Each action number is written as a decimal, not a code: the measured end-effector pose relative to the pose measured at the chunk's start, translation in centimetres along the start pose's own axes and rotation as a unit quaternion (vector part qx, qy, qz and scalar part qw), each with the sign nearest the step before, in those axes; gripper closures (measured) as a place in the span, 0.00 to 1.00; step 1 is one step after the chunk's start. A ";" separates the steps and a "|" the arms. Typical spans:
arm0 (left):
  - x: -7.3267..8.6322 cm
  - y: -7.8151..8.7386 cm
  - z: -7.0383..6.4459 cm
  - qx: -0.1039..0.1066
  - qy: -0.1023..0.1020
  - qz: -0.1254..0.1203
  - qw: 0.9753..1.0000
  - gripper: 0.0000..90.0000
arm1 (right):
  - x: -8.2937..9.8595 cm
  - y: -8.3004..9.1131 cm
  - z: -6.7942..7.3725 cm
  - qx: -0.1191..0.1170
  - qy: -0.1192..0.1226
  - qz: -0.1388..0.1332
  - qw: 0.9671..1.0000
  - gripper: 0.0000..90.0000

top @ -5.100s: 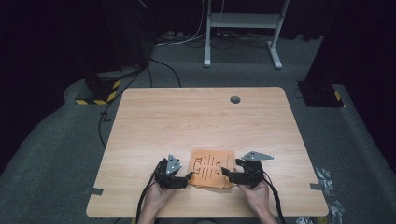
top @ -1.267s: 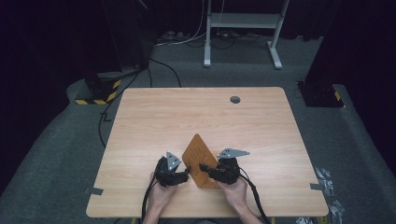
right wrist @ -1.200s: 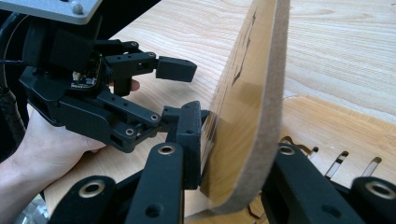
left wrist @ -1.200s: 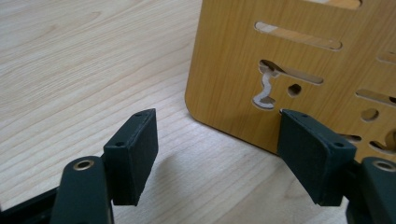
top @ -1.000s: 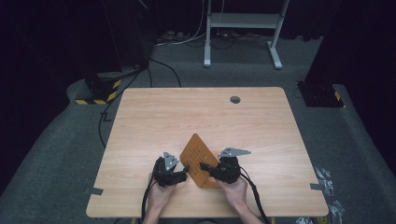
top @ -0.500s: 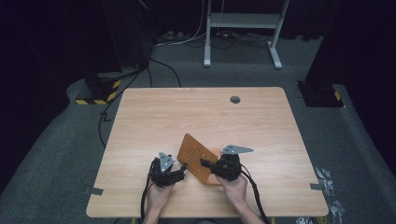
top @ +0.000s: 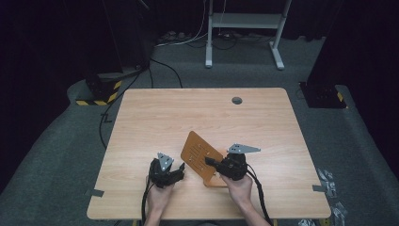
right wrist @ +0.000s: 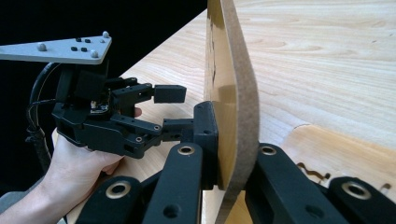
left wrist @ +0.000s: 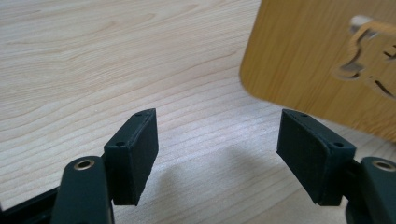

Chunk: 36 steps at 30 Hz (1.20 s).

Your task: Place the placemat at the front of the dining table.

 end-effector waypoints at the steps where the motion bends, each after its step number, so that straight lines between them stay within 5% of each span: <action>1: 0.0 0.0 0.1 -0.002 -0.005 0.003 1.000 0.32 | 0.0 0.1 0.0 0.000 0.001 0.000 1.000 0.96; 11: 0.2 -0.2 0.5 -0.023 0.010 0.016 1.000 0.32 | -0.3 0.6 -0.4 0.007 0.019 0.011 1.000 0.96; 23: 0.3 -0.4 0.5 -0.026 0.011 0.028 0.999 0.32 | -0.3 1.3 -0.5 0.015 0.033 0.019 0.999 0.96; 26: 0.4 -0.9 0.4 -0.028 0.008 0.057 0.998 0.29 | -0.4 1.5 -0.6 0.015 0.034 0.020 0.999 0.96; 36: 0.4 -0.9 0.6 -0.020 0.014 0.058 0.998 0.28 | -0.3 2.7 -1.1 0.022 0.042 0.024 0.999 0.96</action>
Point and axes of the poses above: each handheld gripper's, and its own axes: y roughly backward along the jaws, x roughly out of its underside, z roughly to its left, the point moved 5 cm from there along -y, roughly forward along the jaws, and after that the axes turned 9 degrees about -z, right-handed, at the moved point
